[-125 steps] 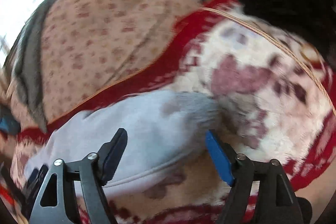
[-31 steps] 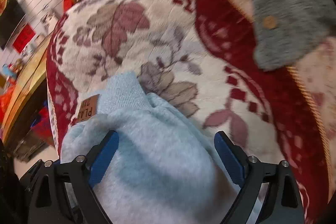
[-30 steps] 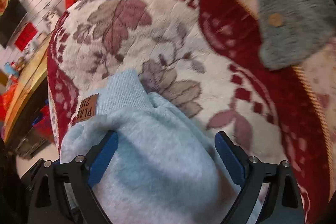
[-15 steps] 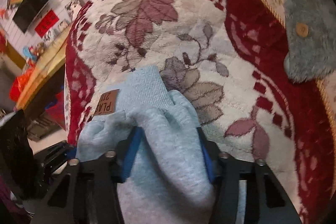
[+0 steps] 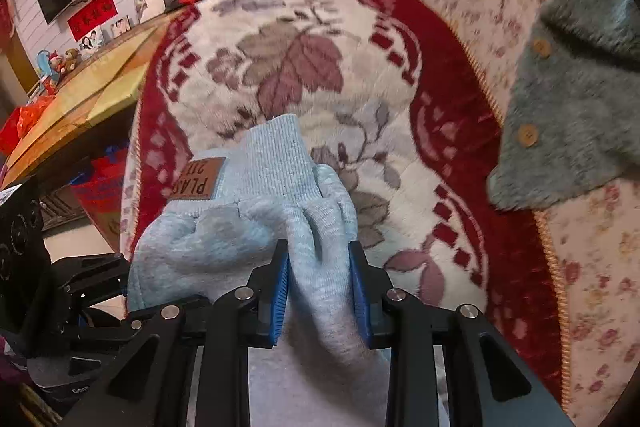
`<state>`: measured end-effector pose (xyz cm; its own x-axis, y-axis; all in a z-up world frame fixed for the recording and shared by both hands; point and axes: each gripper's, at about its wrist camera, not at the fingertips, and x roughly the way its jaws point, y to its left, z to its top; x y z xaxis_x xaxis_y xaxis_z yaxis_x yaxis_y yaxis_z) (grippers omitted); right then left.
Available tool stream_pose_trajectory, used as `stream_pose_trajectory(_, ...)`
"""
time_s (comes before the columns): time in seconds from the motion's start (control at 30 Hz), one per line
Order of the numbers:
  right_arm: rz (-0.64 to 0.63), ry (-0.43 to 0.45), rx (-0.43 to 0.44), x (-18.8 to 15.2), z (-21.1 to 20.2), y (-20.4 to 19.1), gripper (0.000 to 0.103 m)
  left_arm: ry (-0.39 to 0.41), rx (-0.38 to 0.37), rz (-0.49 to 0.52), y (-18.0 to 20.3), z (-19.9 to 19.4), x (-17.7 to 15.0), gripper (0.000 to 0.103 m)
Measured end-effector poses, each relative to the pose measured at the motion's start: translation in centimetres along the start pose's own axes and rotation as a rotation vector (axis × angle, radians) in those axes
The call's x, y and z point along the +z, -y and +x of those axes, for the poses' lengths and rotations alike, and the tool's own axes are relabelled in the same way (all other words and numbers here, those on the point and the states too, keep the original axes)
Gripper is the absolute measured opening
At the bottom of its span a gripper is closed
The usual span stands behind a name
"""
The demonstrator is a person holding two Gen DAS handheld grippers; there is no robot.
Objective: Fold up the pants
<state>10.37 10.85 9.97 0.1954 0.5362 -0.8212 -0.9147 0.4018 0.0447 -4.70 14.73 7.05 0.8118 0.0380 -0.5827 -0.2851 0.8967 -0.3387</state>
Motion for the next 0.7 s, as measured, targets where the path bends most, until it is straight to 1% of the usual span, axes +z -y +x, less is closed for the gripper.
stream_pose_trajectory(0.1, -0.004, 0.044, -0.027, -0.1, -3.2, -0.2, 0.029, 0.042, -0.022, 0.049, 2.2, -1.7, 0.8, 0.021)
stream_pose_trajectory(0.2, 0.004, 0.088, -0.051, -0.9, -7.0, -0.2, 0.029, 0.089, -0.054, 0.131, 5.4, -3.7, 0.7, 0.02)
stream_pose_trajectory(0.23, 0.006, 0.1, -0.057, -1.3, -8.2, -0.1, 0.029, 0.105, -0.073, 0.175, 7.1, -4.4, 0.3, 0.019)
stream_pose_trajectory(0.33, 0.03, 0.136, -0.087, -3.7, -12.3, 0.1, 0.029, 0.128, -0.115, 0.27, 10.8, -5.7, -1.0, 0.018)
stream_pose_trajectory(0.37, 0.043, 0.148, -0.098, -4.7, -13.5, 0.2, 0.029, 0.133, -0.141, 0.323, 12.8, -6.0, -1.9, 0.018)
stream_pose_trajectory(0.43, 0.072, 0.165, -0.123, -6.6, -15.4, 0.5, 0.029, 0.13, -0.168, 0.377, 14.9, -6.2, -3.2, 0.018)
stream_pose_trajectory(0.47, 0.096, 0.177, -0.133, -7.9, -16.4, 0.8, 0.027, 0.114, -0.193, 0.403, 16.3, -6.0, -4.2, 0.018)
stream_pose_trajectory(0.53, 0.164, 0.197, -0.145, -10.7, -18.1, 1.7, 0.022, 0.075, -0.218, 0.403, 17.3, -5.6, -5.2, 0.018)
stream_pose_trajectory(0.57, 0.211, 0.205, -0.143, -12.3, -18.8, 2.3, 0.022, 0.055, -0.229, 0.386, 17.4, -5.4, -5.6, 0.018)
stream_pose_trajectory(0.6, 0.235, 0.205, -0.136, -13.2, -19.1, 2.7, 0.022, 0.045, -0.233, 0.374, 17.2, -5.4, -6.0, 0.018)
stream_pose_trajectory(0.7, 0.281, 0.202, -0.128, -14.6, -19.3, 3.3, 0.022, 0.03, -0.201, 0.342, 16.1, -5.4, -6.1, 0.018)
